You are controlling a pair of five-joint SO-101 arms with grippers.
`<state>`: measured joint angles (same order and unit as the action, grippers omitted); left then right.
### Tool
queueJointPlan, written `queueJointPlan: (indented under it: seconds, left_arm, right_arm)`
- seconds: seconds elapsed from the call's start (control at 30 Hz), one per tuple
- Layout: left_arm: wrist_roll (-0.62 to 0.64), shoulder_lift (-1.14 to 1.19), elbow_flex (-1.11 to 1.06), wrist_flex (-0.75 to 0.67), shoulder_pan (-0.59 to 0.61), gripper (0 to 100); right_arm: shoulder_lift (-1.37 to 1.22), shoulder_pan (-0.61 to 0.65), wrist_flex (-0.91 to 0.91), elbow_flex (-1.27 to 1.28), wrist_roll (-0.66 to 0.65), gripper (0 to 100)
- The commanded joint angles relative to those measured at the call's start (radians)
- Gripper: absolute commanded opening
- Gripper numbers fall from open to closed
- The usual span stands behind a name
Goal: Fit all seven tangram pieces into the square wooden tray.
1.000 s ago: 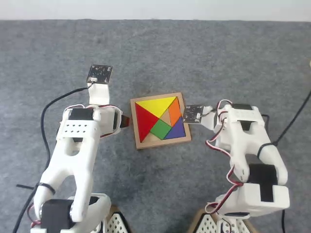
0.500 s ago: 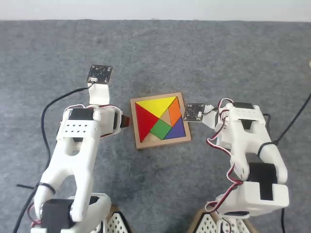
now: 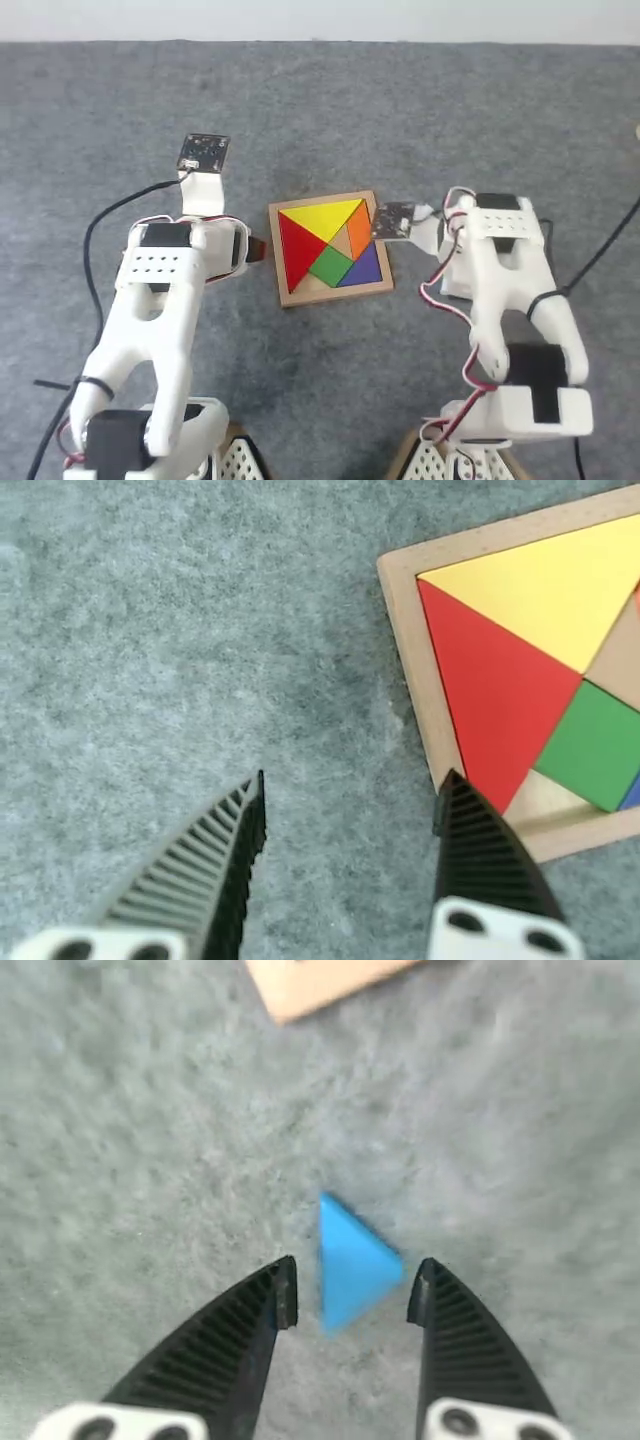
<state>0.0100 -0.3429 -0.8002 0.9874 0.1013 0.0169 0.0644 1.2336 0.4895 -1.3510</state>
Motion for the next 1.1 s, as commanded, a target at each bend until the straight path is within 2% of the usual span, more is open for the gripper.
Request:
queueJointPlan:
  seconds: [0.0,0.1,0.2,0.37,0.5,0.73,0.9,1.07]
  left_arm:
    - [-0.009,-0.043,0.008,-0.015,0.008,27]
    - [-0.009,-0.043,0.024,-0.015,0.051,27]
    - [-0.009,-0.043,0.030,-0.015,0.066,27]
    - [-0.009,-0.041,0.028,-0.017,0.061,27]
    - [-0.009,-0.041,0.028,-0.017,0.061,27]
    - [-0.009,-0.041,0.028,-0.017,0.061,27]
    - [-0.009,-0.041,0.028,-0.017,0.061,27]
    - [-0.009,-0.041,0.028,-0.017,0.061,27]
  right_arm:
    - [0.071,0.070,0.064,-0.089,0.017,18.2]
    - [0.073,0.104,0.071,-0.107,0.057,18.3]
    - [0.067,0.061,0.093,-0.106,0.049,19.5]
    - [0.056,-0.036,0.119,-0.044,-0.014,33.2]
    - [0.062,-0.062,0.061,0.026,-0.103,25.1]
    - [0.053,-0.064,-0.107,0.141,-0.103,26.3]
    - [0.053,-0.067,-0.110,0.143,-0.101,26.1]
    - [0.051,-0.067,-0.110,0.144,-0.101,16.7]
